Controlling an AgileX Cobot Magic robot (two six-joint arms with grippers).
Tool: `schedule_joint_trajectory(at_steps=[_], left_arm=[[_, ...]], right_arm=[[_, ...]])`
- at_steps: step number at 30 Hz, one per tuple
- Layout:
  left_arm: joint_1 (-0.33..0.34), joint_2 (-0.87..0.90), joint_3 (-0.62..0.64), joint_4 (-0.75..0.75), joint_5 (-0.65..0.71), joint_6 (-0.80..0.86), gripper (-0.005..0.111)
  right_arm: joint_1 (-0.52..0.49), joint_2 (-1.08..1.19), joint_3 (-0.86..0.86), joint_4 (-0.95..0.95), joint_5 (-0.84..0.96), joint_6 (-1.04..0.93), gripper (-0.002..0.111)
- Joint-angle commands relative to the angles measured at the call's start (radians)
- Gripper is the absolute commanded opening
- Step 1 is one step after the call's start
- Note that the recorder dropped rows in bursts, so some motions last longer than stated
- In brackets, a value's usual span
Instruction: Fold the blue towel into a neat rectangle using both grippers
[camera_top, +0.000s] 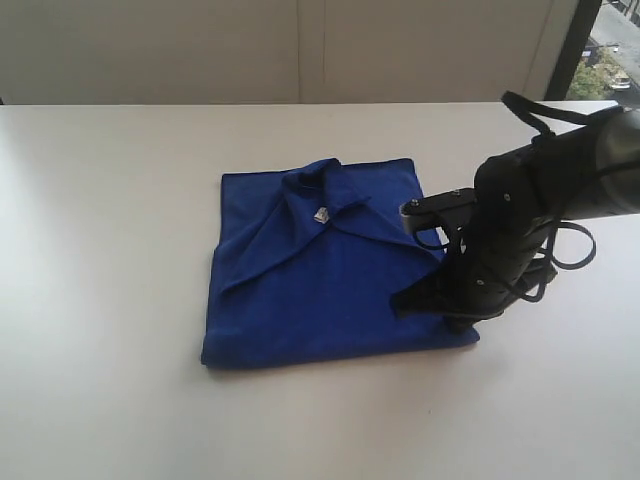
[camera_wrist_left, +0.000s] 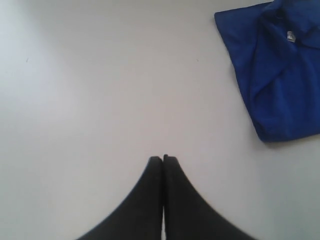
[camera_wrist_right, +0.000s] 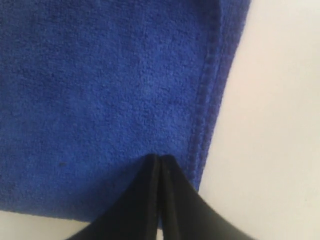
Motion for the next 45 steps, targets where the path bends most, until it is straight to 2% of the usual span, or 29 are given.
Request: schedule_joint_trajectory(at_steps=[1, 5, 8, 12, 16, 21, 24, 27, 30, 34, 35, 37, 40, 42, 45], left_arm=[[0.005, -0.006, 0.007, -0.01, -0.003, 0.0, 0.0], [0.005, -0.006, 0.007, -0.022, -0.001, 0.0, 0.0], [0.005, -0.004, 0.007, -0.037, -0.058, 0.0, 0.0], [0.005, 0.056, 0.009, -0.114, -0.068, 0.005, 0.0], [0.005, 0.198, 0.014, -0.271, -0.083, 0.115, 0.0], [0.0, 0.437, 0.041, -0.498, -0.177, 0.287, 0.0], [-0.025, 0.581, 0.045, -0.578, -0.239, 0.355, 0.0], [-0.083, 0.724, 0.041, -0.6, -0.333, 0.378, 0.0], [-0.148, 0.847, 0.017, -0.6, -0.403, 0.386, 0.0], [-0.226, 0.988, -0.032, -0.602, -0.517, 0.386, 0.0], [-0.256, 1.056, -0.076, -0.613, -0.558, 0.386, 0.0], [-0.289, 1.166, -0.175, -0.645, -0.569, 0.386, 0.0], [-0.304, 1.297, -0.305, -0.699, -0.566, 0.386, 0.0], [-0.304, 1.354, -0.357, -0.748, -0.552, 0.386, 0.0], [-0.304, 1.419, -0.412, -0.756, -0.527, 0.394, 0.0]], right_arm=[[-0.006, 0.022, 0.028, 0.0, 0.089, 0.011, 0.0], [-0.006, 0.02, 0.028, 0.021, 0.106, 0.011, 0.0], [-0.006, -0.001, 0.028, 0.035, 0.116, 0.011, 0.0], [-0.006, -0.046, 0.028, 0.035, 0.121, 0.011, 0.0], [-0.006, -0.091, 0.024, 0.035, 0.094, 0.011, 0.0], [-0.006, -0.152, -0.003, 0.039, 0.068, 0.011, 0.0], [-0.006, -0.182, -0.037, 0.044, 0.053, 0.011, 0.0], [-0.021, -0.184, -0.092, 0.069, 0.028, 0.0, 0.0], [-0.069, -0.156, -0.148, 0.182, -0.01, -0.079, 0.0], [-0.177, -0.069, -0.243, 0.502, 0.008, -0.318, 0.0], [-0.219, -0.015, -0.286, 0.654, 0.018, -0.422, 0.0], [-0.248, 0.06, -0.34, 0.79, 0.014, -0.495, 0.0], [-0.256, 0.149, -0.384, 0.878, -0.035, -0.51, 0.0], [-0.256, 0.194, -0.403, 0.924, -0.053, -0.51, 0.006], [-0.252, 0.258, -0.42, 1.005, -0.059, -0.51, 0.025]])
